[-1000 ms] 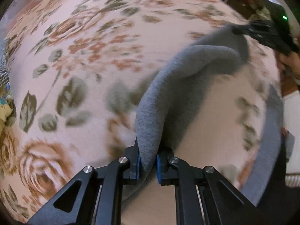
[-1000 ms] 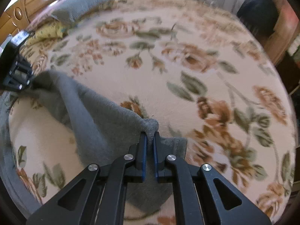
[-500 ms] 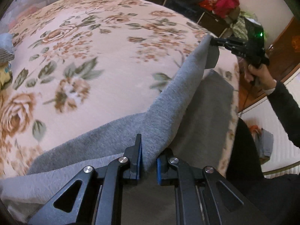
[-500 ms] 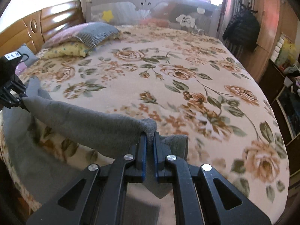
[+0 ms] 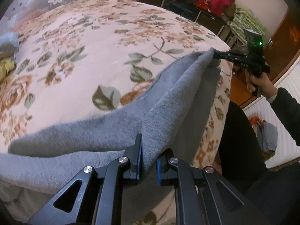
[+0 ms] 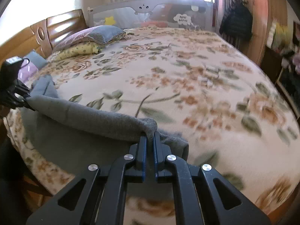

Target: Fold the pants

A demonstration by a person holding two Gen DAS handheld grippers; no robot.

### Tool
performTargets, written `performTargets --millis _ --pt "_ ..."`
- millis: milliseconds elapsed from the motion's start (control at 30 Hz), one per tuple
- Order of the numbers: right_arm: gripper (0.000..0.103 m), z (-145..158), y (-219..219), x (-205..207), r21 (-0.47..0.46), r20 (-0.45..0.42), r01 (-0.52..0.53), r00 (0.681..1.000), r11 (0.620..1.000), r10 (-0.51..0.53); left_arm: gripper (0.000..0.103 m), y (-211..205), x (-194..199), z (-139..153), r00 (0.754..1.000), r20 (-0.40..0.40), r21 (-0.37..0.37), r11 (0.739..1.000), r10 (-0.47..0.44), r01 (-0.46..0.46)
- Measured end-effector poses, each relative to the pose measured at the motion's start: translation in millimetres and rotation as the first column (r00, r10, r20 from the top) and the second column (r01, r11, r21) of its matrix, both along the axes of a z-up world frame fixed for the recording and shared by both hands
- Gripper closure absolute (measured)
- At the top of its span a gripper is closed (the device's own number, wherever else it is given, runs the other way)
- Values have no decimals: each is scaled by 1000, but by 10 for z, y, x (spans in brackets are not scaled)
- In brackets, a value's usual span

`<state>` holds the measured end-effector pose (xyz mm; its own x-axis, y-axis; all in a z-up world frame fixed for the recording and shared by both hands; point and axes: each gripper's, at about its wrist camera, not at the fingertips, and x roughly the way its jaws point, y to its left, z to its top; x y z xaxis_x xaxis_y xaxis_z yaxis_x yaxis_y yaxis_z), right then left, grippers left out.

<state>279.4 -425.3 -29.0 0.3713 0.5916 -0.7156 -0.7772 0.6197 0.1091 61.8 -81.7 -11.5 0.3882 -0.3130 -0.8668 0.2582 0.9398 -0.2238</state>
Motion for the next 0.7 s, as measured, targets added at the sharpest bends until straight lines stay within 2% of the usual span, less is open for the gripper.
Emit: performTargets --millis 200,267,300,367,433,567,700 --pt "93 -353 -58 -140 -32 -131 9 991 999 -13 89 -53 -156 -238 999 -43 -3 1000 17 -17" --pt "77 -395 -63 -167 -47 -167 31 985 998 -38 82 -37 -205 -202 999 -31 -18 999 41 -42" --pt "69 -376 -62 -194 -37 -186 32 982 999 -38 76 -17 -218 -180 998 -29 -28 998 51 -52" --pt "33 -288 -43 -279 -19 -184 23 983 1000 -26 64 29 -276 -125 997 -17 -53 996 72 -73" --pt "29 -160 9 -412 -6 -153 5 988 1000 -6 45 91 -382 -38 995 9 -69 993 100 -99" --pt "29 50 160 -639 36 -129 -34 991 999 39 44 243 -562 93 986 47 -77 985 157 -153" --pt "29 183 493 -777 110 -142 -87 984 990 103 44 593 -742 158 960 60 -90 959 273 -267"
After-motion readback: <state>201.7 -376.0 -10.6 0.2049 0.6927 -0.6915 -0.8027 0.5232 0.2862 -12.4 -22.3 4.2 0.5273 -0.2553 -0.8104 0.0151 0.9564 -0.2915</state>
